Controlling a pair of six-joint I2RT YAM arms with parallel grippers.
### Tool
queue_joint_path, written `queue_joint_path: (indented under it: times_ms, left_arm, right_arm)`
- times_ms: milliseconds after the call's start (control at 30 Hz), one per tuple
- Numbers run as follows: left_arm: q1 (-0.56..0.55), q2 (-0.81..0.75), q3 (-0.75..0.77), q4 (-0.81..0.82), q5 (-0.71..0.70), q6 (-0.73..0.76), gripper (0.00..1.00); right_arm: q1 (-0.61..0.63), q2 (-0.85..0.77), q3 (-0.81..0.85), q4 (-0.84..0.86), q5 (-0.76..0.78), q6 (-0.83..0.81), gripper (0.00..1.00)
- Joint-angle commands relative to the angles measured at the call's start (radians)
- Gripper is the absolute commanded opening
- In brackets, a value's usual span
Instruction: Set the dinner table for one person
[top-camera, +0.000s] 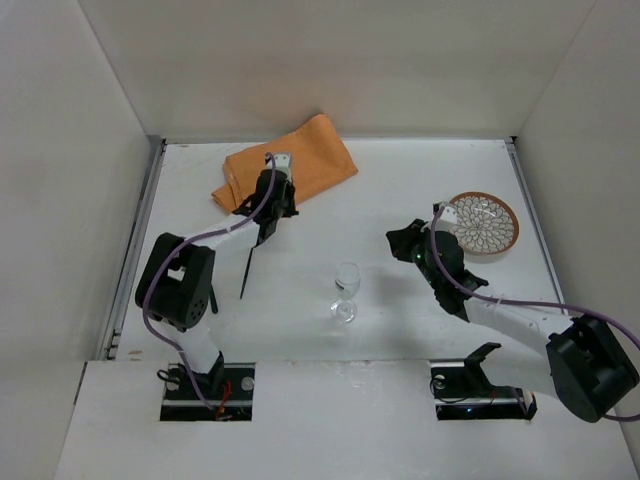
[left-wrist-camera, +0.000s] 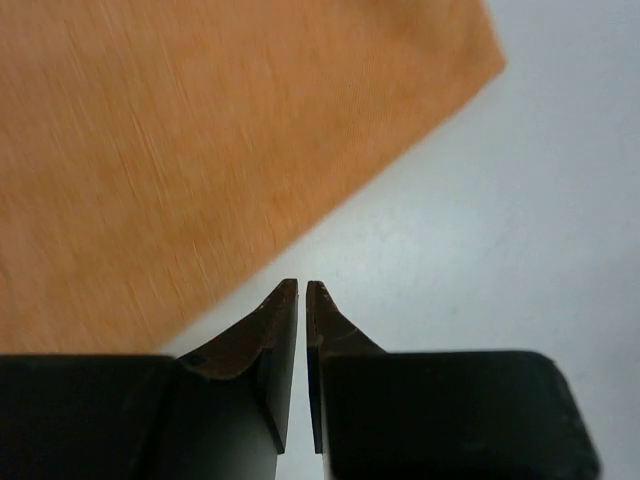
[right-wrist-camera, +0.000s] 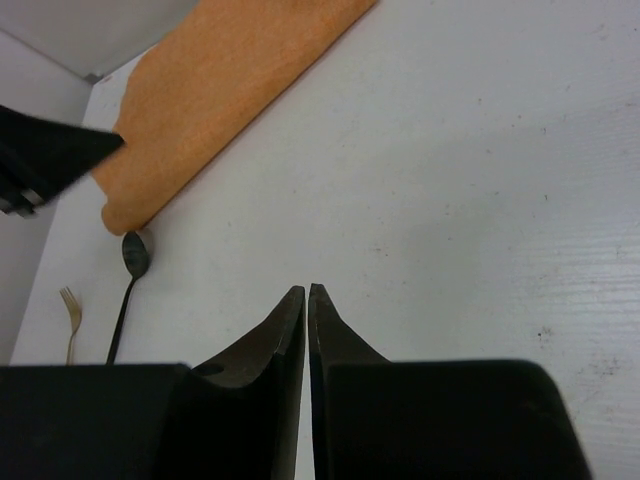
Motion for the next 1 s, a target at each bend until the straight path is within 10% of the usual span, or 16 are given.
queue_joint_path:
  times_ms: [0, 967]
  left_arm:
    - [-0.006, 0.029, -0.061, -0.017, -0.060, -0.071, 0.07]
    - [0.120, -0.081, -0.357, 0.005, -0.344, -0.241, 0.10]
  right_arm:
    - [-0.001, -0.021, 0.018, 0.048, -0.007, -0.009, 0.10]
    - [0.002, 0.010, 0.024, 0.054, -0.025, -0.010, 0.15]
